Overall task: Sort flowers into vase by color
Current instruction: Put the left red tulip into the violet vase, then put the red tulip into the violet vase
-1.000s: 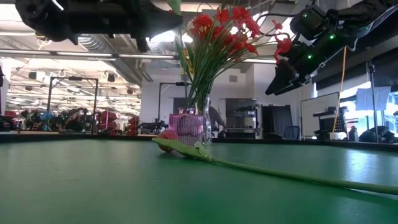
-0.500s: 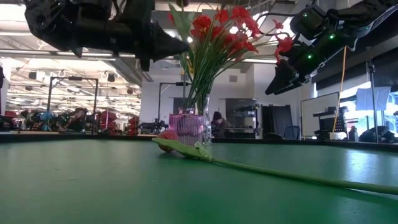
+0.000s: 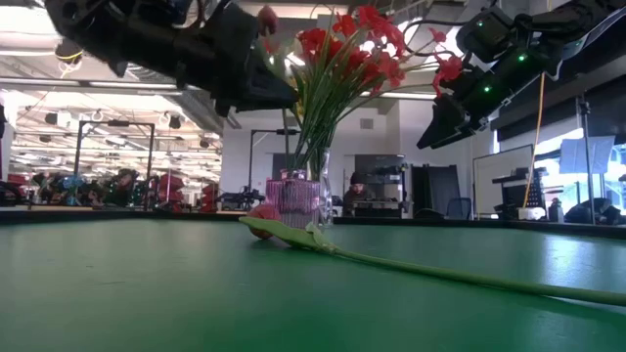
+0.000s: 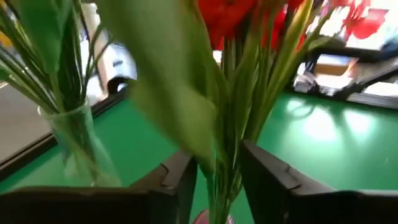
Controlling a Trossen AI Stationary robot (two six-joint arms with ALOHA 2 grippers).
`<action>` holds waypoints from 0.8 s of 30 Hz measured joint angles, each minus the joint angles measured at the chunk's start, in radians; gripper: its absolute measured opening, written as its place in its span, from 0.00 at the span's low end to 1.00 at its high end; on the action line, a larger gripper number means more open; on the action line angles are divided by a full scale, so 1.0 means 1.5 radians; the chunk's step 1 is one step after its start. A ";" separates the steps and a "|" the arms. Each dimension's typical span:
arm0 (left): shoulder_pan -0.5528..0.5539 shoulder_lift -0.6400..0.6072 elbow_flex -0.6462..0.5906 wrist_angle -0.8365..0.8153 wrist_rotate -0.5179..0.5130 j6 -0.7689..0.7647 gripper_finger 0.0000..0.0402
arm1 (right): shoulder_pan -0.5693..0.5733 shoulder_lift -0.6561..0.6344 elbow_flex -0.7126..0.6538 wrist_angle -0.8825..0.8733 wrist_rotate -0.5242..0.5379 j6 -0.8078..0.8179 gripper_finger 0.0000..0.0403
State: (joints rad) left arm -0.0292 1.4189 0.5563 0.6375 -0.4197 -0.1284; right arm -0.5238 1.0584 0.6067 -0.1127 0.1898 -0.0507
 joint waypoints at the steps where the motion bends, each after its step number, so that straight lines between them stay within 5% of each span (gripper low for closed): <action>1: -0.003 -0.004 0.013 -0.035 -0.009 0.000 0.30 | 0.000 0.000 0.000 0.000 0.000 0.000 0.82; 13: -0.073 -0.082 0.204 -0.548 -0.184 -0.071 0.53 | 0.000 0.000 0.001 -0.001 0.000 -0.002 0.82; 24: -0.163 -0.130 0.259 -0.968 -0.184 -0.486 0.52 | 0.000 -0.004 0.003 -0.044 0.001 -0.003 0.82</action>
State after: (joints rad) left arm -0.2742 1.2239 0.9447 -0.8146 -0.6957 -0.8566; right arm -0.5240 1.0518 0.6109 -0.1787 0.1917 -0.0558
